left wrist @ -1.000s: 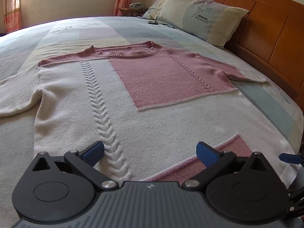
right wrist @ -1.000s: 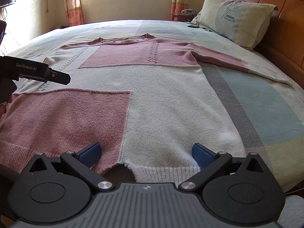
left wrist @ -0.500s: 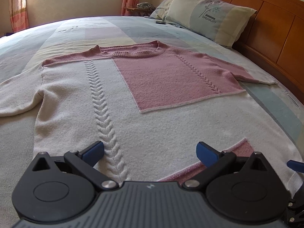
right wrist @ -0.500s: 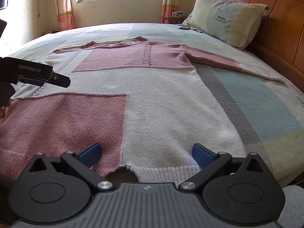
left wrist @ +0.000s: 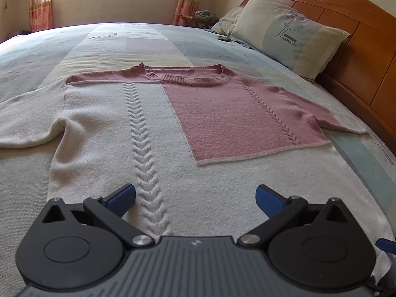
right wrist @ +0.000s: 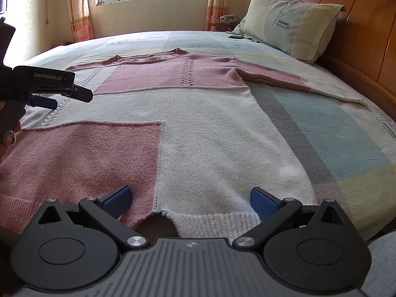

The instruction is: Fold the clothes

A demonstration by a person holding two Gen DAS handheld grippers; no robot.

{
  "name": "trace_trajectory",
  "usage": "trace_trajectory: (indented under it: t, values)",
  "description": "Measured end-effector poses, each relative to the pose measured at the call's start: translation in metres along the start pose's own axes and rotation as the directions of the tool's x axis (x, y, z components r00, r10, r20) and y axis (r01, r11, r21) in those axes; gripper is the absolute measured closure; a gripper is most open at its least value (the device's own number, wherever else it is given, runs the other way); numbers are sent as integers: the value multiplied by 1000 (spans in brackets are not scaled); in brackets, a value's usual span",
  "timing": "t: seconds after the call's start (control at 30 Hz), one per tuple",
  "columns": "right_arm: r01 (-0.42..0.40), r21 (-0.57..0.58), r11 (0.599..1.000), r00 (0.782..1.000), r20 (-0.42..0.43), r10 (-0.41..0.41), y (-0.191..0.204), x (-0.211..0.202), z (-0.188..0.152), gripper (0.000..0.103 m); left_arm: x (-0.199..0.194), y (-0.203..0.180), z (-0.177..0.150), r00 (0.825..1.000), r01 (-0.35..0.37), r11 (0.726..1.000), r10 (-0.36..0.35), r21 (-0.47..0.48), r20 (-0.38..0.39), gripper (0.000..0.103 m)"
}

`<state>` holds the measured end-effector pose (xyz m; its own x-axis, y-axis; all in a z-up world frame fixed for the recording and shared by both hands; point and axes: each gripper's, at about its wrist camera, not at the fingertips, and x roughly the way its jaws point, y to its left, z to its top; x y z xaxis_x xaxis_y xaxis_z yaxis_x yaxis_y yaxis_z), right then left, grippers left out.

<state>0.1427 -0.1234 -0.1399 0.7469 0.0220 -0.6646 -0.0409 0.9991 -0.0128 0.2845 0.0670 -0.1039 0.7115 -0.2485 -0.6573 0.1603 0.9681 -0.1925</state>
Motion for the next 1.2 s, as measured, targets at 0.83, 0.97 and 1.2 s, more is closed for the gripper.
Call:
trace_trajectory:
  t: [0.83, 0.97, 1.2]
  values:
    - [23, -25, 999, 1000, -3, -23, -8, 18, 57, 0, 9, -5, -2, 999, -45, 997, 44, 57, 9, 1]
    - [6, -46, 999, 1000, 27, -5, -5, 41, 79, 0, 11, -8, -5, 998, -61, 994, 60, 87, 12, 1]
    - [-21, 37, 999, 999, -31, 22, -19, 79, 72, 0, 11, -10, -9, 997, -72, 990, 69, 118, 22, 1]
